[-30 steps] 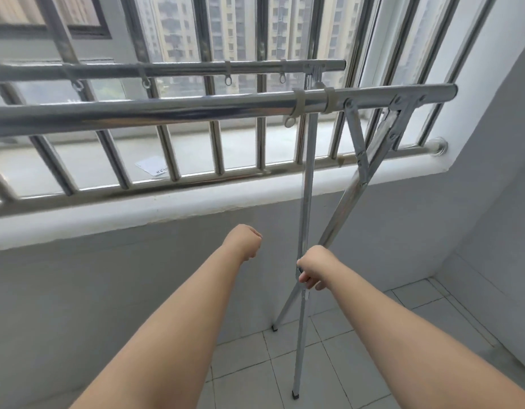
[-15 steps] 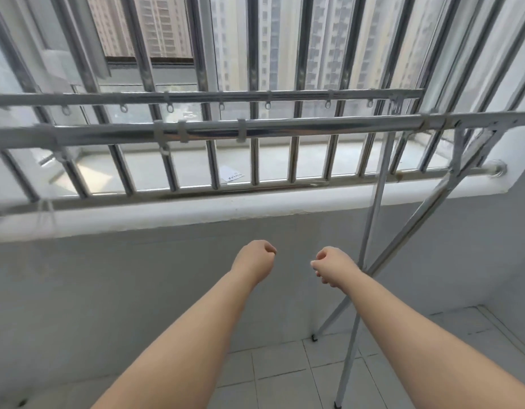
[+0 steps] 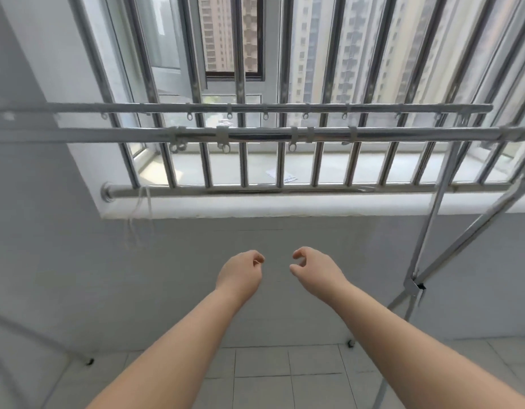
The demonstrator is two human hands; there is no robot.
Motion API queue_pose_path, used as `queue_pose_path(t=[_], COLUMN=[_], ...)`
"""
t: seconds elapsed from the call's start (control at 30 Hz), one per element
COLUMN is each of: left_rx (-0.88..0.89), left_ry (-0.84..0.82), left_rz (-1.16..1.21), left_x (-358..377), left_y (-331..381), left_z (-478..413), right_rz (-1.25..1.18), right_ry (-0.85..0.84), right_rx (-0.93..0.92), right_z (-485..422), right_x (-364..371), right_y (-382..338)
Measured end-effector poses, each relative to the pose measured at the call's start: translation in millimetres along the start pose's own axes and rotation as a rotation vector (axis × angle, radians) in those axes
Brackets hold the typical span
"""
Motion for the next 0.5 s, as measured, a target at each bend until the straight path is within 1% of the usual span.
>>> queue_pose_path(t=[0.13,0.3,0.4,0.5], left_rx=[0.076,0.143,0.326,0.522], left_ry=[0.185,0.445,0.607,0.795], left_rz=[0.011,0.053,0.001,-0.097], left_x=[-38.4,-86.4,-114.3,-146.8], left_y=[6.3,33.9,58.3,76.4], left_z=[13.3,21.7,32.4,34.4], right_rz=[-0.044,-0.099,-0.069,0.039], right_ry=[0.152,0.346,0.474,0.582], right_rx=[-0.19,-0.382,-0.498,-0.617], right_z=[17.2,46.5,62.8,69.7], right_x=[-26.3,-60.2,-80.5,-95.7], right_y=[-45.3,-78.2,-93.6,-118.0])
Point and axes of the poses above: each hand's wrist, its own z-axis away from the middle knuckle, its own x-axis out of the palm, y = z × x, the point moved 1 cm from there along -z, towards the middle knuckle, and after that the axes turned 6 degrees about y, right-handed, at the moved point
